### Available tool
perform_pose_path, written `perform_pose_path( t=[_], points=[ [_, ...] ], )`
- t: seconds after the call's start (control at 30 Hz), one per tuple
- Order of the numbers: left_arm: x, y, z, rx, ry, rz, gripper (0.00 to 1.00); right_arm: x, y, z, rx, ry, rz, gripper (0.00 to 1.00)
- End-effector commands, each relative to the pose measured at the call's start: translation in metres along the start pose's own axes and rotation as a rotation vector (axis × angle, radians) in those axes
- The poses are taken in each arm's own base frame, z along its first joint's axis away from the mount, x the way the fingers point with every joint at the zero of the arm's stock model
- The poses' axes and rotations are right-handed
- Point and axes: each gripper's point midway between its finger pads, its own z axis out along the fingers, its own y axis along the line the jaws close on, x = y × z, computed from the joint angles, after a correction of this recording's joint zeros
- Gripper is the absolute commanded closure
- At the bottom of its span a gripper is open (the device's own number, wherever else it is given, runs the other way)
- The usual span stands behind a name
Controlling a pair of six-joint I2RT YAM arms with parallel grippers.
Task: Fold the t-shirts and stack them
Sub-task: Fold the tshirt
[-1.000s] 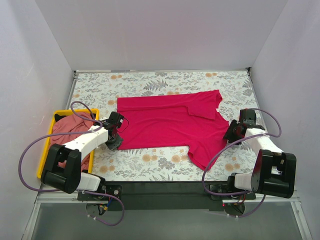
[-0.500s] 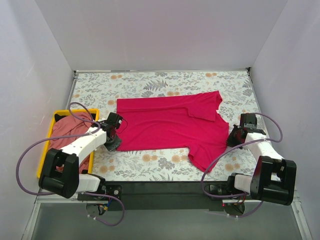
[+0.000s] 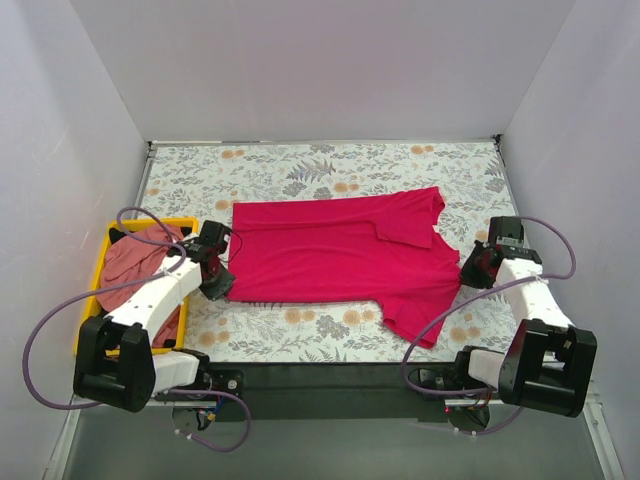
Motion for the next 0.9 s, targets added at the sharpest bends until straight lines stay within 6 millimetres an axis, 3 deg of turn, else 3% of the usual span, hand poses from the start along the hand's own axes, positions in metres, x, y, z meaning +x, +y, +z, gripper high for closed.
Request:
perform_pose_path(
  t=[0.0,0.17,0.43,0.87],
  points=[
    [-0.032,-0.012,-0.011,0.039,-0.056,-0.020,1.00,-0.035,0.011,-0.012,-0.019,-0.066,-0.024,0.99],
    [-0.053,-0.030,-0.011,0.079,-0.068,-0.017,1.00,-0.044,0.024,-0.006,-0.062,-0.028,-0.029,0.99],
    [-0.078,-0.051,0.001,0.098,-0.078,-0.005,1.00,-0.076,0.046,-0.002,-0.094,-0.027,-0.060,0.99],
    [-0.102,-0.071,0.028,0.077,-0.097,0.036,1.00,-0.101,0.056,0.018,-0.088,0.001,-0.075,0.99]
  ],
)
